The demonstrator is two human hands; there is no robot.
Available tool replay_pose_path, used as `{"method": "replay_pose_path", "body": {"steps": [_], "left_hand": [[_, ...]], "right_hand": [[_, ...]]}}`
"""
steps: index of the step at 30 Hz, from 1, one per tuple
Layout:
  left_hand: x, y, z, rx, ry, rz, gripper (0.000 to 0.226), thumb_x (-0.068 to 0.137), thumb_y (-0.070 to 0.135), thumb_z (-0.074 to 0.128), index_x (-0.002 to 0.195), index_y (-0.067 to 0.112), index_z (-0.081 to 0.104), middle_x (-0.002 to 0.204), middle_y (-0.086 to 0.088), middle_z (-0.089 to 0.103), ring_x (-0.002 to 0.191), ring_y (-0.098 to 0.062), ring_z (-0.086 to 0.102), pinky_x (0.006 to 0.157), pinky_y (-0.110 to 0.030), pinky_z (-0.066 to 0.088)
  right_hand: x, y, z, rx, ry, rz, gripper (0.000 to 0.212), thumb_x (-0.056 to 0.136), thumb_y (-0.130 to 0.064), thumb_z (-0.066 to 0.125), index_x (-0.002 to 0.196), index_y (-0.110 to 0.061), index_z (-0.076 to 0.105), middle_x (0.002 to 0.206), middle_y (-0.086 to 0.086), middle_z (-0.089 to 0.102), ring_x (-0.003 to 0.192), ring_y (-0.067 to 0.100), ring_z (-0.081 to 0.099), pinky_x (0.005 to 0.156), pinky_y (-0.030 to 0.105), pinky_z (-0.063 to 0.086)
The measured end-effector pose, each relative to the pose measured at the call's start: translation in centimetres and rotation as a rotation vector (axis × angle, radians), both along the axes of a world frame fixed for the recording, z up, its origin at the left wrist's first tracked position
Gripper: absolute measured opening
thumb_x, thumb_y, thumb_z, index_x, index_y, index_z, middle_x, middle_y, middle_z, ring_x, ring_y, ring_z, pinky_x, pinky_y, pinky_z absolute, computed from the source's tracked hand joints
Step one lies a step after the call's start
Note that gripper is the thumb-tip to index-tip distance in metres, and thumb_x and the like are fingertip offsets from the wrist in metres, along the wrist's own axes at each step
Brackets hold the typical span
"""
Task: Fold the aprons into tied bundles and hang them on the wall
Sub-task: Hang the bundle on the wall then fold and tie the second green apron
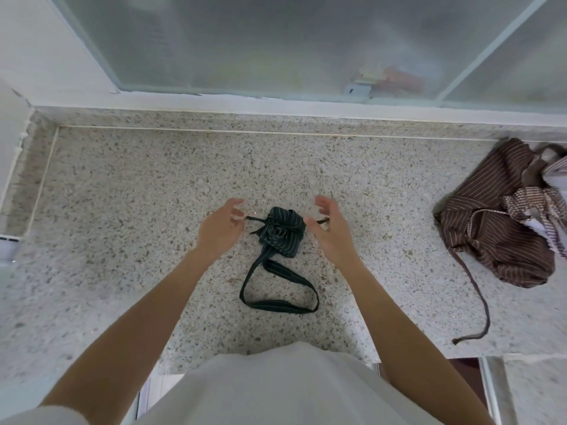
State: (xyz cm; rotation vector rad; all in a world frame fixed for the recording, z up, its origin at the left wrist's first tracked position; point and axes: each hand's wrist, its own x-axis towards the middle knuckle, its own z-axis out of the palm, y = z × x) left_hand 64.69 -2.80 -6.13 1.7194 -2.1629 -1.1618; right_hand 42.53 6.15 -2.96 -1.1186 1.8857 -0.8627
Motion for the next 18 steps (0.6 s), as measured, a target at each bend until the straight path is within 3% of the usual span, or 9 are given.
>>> {"method": "replay_pose_path", "body": {"steps": [2,4,7,10,13,16,18], "left_hand": [[0.3,1.7,0.9,0.030,0.183,0.152,0.035,0.094,0.021,0.051,0.129,0.026,0.047,0.109,0.011,0.058,0.092,-0.007,0.056,0.075,-0.021,0.042],[0.6,3.6,1.2,0.091,0.263,0.177,0.033,0.094,0.023,0.052,0.127,0.025,0.049,0.111,0.010,0.058,0.095,-0.005,0.055,0.081,-0.023,0.043],[0.9,6.6,0.3,0.233,0.199,0.069,0.040,0.090,0.035,0.059,0.125,0.020,0.047,0.111,0.006,0.058,0.096,-0.010,0.057,0.087,-0.030,0.047],[0.8,8.9,-1.0,0.171,0.095,-0.101,0.042,0.088,0.033,0.061,0.123,0.017,0.044,0.104,0.000,0.062,0.088,-0.018,0.062,0.078,-0.033,0.049],[0.9,9.4,-1.1,0.114,0.123,-0.079,0.034,0.091,0.018,0.057,0.123,0.018,0.045,0.096,-0.002,0.064,0.079,-0.018,0.062,0.071,-0.030,0.048],[1.6,9.3,-0.4,0.159,0.217,-0.022,0.029,0.092,0.017,0.056,0.119,0.022,0.047,0.094,0.000,0.063,0.079,-0.016,0.063,0.071,-0.030,0.050],[2.0,9.0,0.2,0.201,0.299,-0.002,0.022,0.093,0.016,0.055,0.113,0.024,0.049,0.091,0.002,0.062,0.076,-0.012,0.064,0.067,-0.024,0.049]], "right_hand": [[0.3,0.6,0.4,-0.067,0.153,-0.087,0.042,0.093,-0.023,0.056,0.133,-0.017,0.043,0.130,-0.003,0.049,0.118,0.010,0.043,0.099,0.023,0.032],[1.2,1.6,0.5,-0.133,0.297,-0.140,0.037,0.092,-0.016,0.055,0.128,-0.013,0.047,0.124,-0.001,0.050,0.115,0.012,0.042,0.097,0.021,0.031],[3.3,3.9,-0.3,-0.136,0.381,-0.157,0.023,0.089,-0.009,0.057,0.111,-0.007,0.054,0.107,0.003,0.054,0.099,0.016,0.049,0.088,0.029,0.044],[5.1,7.4,-2.5,-0.077,0.515,0.132,0.011,0.087,-0.010,0.058,0.098,-0.007,0.060,0.098,0.005,0.057,0.091,0.021,0.051,0.080,0.036,0.048],[6.3,11.5,-4.8,0.036,0.552,0.441,0.028,0.091,-0.031,0.045,0.100,-0.013,0.065,0.114,0.005,0.059,0.104,0.025,0.054,0.085,0.042,0.049],[6.5,15.2,-5.7,0.071,0.634,0.484,0.046,0.088,-0.050,0.041,0.108,-0.017,0.065,0.128,0.004,0.056,0.117,0.025,0.052,0.092,0.041,0.047],[6.4,17.1,-5.4,0.125,0.590,0.477,0.063,0.084,-0.066,0.037,0.109,-0.017,0.067,0.135,0.002,0.052,0.127,0.022,0.042,0.103,0.038,0.033]]}}
